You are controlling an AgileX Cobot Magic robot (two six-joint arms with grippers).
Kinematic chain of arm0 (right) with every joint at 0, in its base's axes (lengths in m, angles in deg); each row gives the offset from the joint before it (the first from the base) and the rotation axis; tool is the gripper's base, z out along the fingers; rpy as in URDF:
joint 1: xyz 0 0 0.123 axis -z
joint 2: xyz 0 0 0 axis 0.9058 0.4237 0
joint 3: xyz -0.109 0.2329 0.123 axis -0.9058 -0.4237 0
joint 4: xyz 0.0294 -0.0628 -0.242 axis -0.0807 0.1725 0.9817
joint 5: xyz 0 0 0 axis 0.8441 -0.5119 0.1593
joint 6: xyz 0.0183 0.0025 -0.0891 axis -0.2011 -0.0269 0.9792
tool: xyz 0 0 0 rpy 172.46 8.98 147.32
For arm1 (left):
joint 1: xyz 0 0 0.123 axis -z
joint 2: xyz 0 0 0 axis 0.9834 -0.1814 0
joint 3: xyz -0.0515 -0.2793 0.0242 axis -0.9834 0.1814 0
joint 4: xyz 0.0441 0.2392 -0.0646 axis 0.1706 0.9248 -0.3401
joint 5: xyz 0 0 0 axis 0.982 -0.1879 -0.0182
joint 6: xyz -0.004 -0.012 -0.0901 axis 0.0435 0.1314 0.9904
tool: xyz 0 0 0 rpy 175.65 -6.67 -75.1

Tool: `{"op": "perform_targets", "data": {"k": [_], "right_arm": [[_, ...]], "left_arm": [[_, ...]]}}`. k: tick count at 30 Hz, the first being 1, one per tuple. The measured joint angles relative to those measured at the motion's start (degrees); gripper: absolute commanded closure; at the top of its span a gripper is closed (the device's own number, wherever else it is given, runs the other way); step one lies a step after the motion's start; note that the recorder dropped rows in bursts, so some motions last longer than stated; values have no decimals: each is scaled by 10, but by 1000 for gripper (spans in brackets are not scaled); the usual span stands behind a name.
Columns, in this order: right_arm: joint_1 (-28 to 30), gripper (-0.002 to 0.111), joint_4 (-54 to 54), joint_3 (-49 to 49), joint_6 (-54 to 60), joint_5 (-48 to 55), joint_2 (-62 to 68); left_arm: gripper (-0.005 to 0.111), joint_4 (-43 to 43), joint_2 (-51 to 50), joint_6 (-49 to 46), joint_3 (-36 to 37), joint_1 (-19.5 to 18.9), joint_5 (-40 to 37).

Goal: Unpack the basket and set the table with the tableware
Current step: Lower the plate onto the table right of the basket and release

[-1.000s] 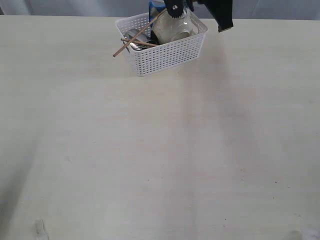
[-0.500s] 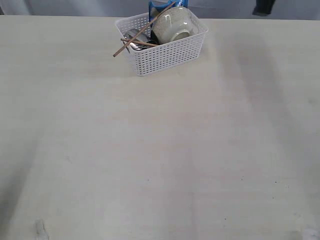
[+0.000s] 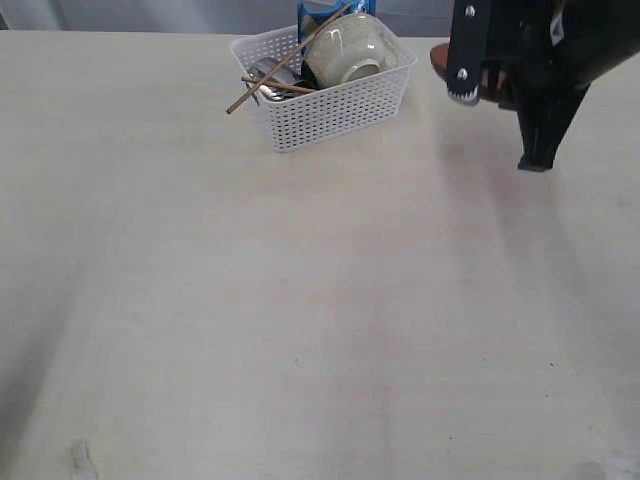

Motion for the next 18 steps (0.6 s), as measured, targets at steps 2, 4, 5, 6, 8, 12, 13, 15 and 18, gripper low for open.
{"op": "perform_targets", "data": {"k": [2, 4, 5, 6, 8, 12, 13, 15, 18], "right_arm": [[0, 109, 6, -24, 1, -20, 13], [0, 109, 9, -42, 1, -40, 29], [0, 109, 9, -50, 1, -47, 38], [0, 109, 10, -54, 1, -52, 46], [0, 109, 13, -58, 1, -58, 59], [3, 109, 21, -58, 1, -72, 76], [3, 109, 21, -58, 1, -76, 80], [3, 109, 21, -58, 1, -80, 89], [7, 109, 21, -58, 1, -82, 107]], "left_arm": [[107, 0, 0, 0, 0, 0, 0], [107, 0, 0, 0, 0, 0, 0], [107, 0, 0, 0, 0, 0, 0], [107, 0, 0, 0, 0, 0, 0], [107, 0, 0, 0, 0, 0, 0], [107, 0, 0, 0, 0, 0, 0], [107, 0, 0, 0, 0, 0, 0], [107, 0, 0, 0, 0, 0, 0], [107, 0, 0, 0, 0, 0, 0]]}}
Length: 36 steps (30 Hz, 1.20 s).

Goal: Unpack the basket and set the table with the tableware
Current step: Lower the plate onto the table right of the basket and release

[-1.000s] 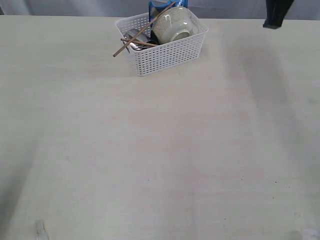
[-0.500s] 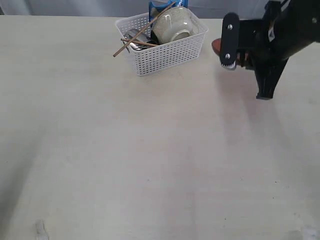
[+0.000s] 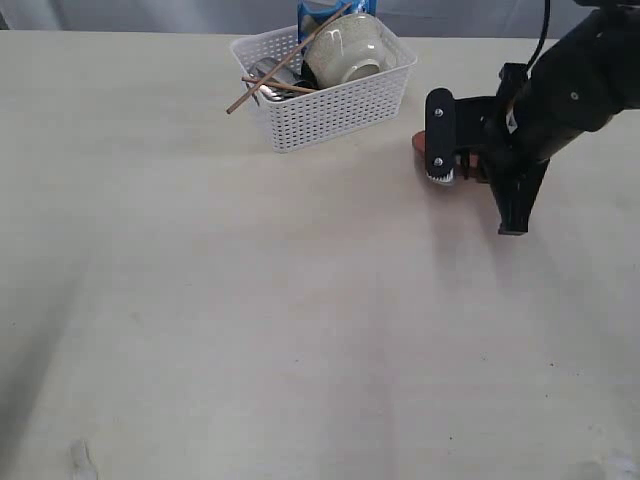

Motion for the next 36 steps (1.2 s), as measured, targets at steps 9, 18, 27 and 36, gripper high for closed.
{"op": "perform_targets", "data": {"k": [9, 18, 27, 36], "right_arm": [[4, 51, 3, 0, -4, -24, 33], [-26, 49, 3, 0, -54, -28, -25], [-52, 62, -36, 170, -372, 49, -88], [-52, 64, -268, 561, -435, 287, 97]], "left_arm": [[107, 0, 0, 0, 0, 0, 0], [107, 0, 0, 0, 0, 0, 0], [107, 0, 0, 0, 0, 0, 0], [107, 0, 0, 0, 0, 0, 0]]}}
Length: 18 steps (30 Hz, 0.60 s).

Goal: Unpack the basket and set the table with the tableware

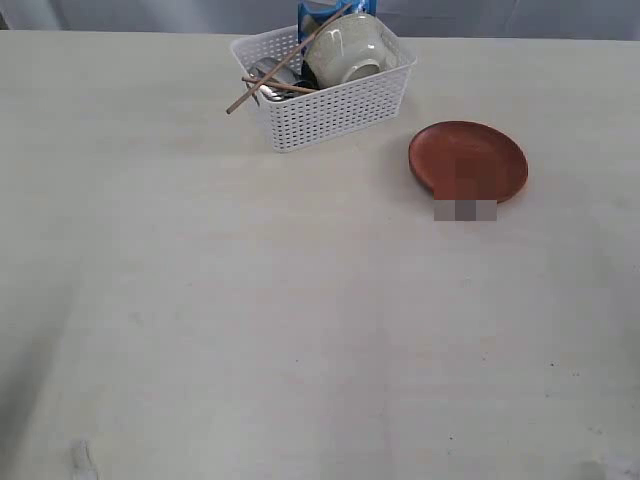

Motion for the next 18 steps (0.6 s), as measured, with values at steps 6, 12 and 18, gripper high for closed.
{"op": "perform_targets", "data": {"k": [6, 12, 18], "right_arm": [[11, 60, -15, 205, -87, 60, 172], [14, 59, -41, 300, 208, 54, 283], [10, 59, -79, 309, 594, 76, 296]], "left_arm": [[107, 0, 0, 0, 0, 0, 0], [107, 0, 0, 0, 0, 0, 0], [107, 0, 0, 0, 0, 0, 0]]}}
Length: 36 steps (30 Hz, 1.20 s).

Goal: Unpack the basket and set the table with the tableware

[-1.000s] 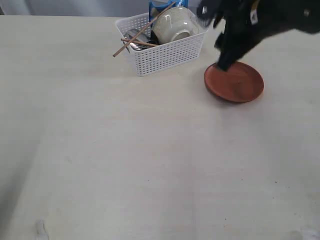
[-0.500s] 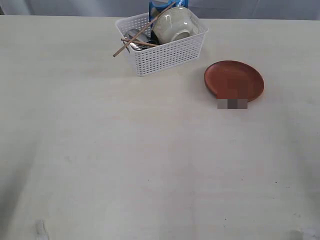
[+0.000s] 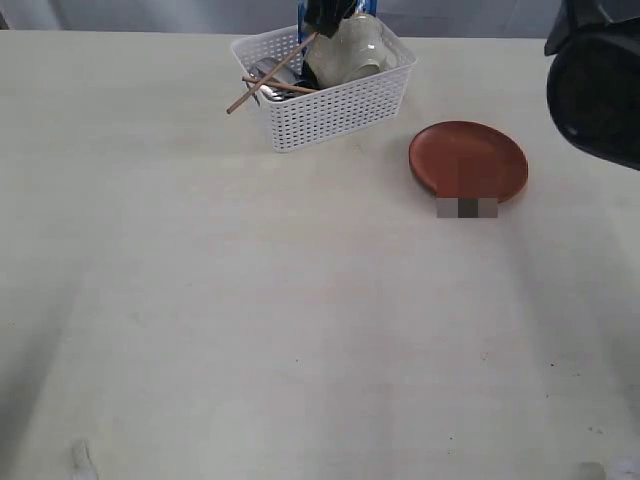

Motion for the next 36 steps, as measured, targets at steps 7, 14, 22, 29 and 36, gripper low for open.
{"op": "perform_targets", "data": {"k": [7, 14, 22, 29, 36], "right_arm": [[25, 59, 12, 0, 111, 19, 0], [52, 59, 16, 0, 147, -1, 8], [56, 59, 13, 0, 176, -14, 40], [56, 59, 12, 0, 183, -35, 42], [56, 64, -28, 4, 208, -5, 49]], "left_arm": [[107, 0, 0, 0, 0, 0, 0], [107, 0, 0, 0, 0, 0, 0], [107, 0, 0, 0, 0, 0, 0], [107, 0, 0, 0, 0, 0, 0], [107, 0, 0, 0, 0, 0, 0]]}}
